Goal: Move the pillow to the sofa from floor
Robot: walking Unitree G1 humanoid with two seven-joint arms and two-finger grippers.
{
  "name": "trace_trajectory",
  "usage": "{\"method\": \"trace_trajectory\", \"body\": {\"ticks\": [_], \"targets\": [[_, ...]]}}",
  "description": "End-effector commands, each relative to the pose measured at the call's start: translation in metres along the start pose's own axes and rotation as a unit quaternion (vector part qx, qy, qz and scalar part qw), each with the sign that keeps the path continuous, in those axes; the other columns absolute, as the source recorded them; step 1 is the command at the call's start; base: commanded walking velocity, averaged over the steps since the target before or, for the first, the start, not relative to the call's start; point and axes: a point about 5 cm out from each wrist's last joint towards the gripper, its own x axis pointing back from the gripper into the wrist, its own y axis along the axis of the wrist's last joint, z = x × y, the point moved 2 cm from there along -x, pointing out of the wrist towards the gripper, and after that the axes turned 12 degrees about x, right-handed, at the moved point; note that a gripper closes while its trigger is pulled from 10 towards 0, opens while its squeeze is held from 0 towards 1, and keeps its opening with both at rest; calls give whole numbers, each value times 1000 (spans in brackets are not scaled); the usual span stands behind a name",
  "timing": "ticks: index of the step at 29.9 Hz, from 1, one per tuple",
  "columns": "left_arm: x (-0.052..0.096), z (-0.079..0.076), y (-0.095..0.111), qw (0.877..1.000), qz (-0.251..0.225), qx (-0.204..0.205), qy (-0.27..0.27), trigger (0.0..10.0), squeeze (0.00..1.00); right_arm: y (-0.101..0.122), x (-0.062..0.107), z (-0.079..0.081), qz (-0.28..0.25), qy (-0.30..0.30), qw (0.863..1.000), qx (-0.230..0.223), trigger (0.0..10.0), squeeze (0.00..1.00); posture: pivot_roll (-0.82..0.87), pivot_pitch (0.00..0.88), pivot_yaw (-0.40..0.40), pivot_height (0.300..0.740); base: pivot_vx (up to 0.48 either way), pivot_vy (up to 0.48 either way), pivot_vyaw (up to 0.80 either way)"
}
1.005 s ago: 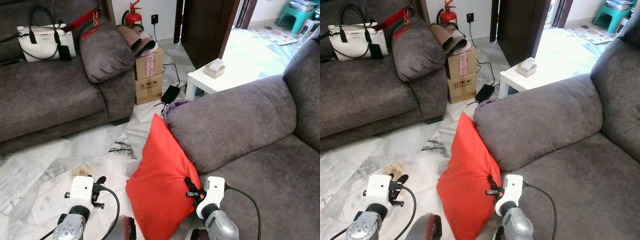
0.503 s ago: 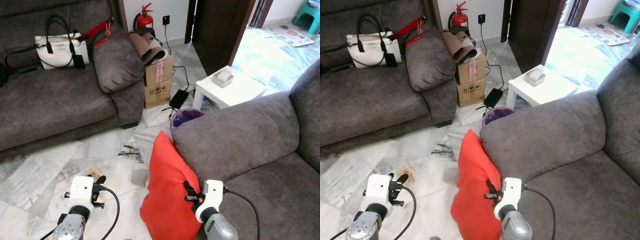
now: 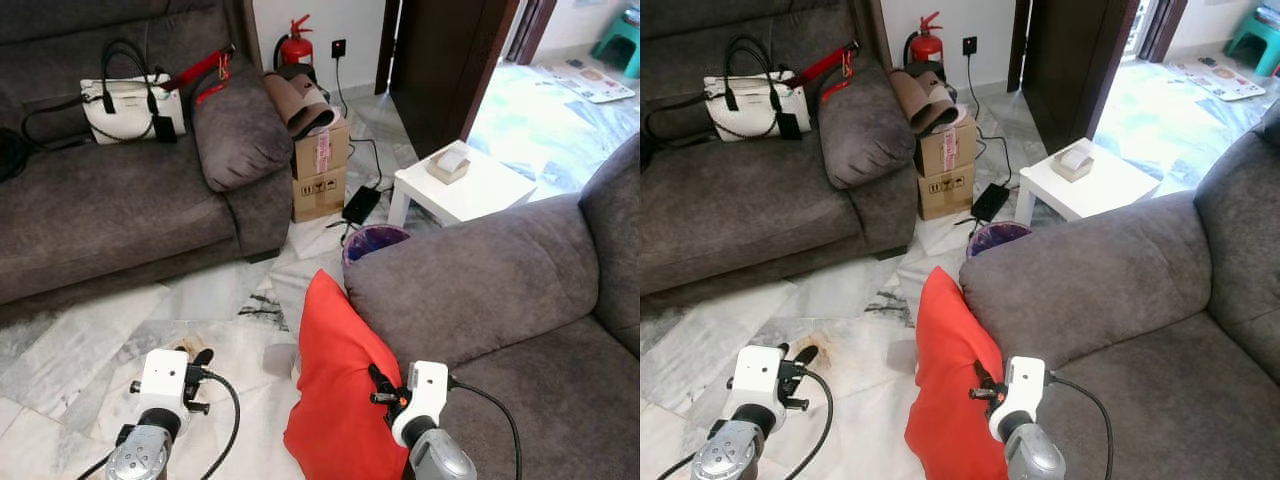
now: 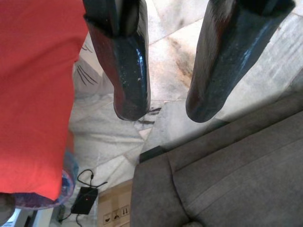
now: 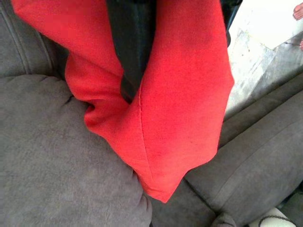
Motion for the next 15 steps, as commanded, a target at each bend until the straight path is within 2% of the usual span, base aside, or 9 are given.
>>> {"method": "trace_trajectory", "body": {"ticks": [1,6,15], "targets": [[1,5,-1,1000,7,2,4,10000,0,20,-5,-2,-48,-5,999,11,10000,0,119,128,25,740,0,0,0],[0,4,-2,1000,7,4,3,10000,0,24,-5,-7,-57,-11,998,-2,10000,0,116,122,25,740,0,0,0],[0,1,-3,1000,8,6,-1,10000,0,23,-1,-18,-52,-33,998,4,10000,0,109,117,24,740,0,0,0]]}}
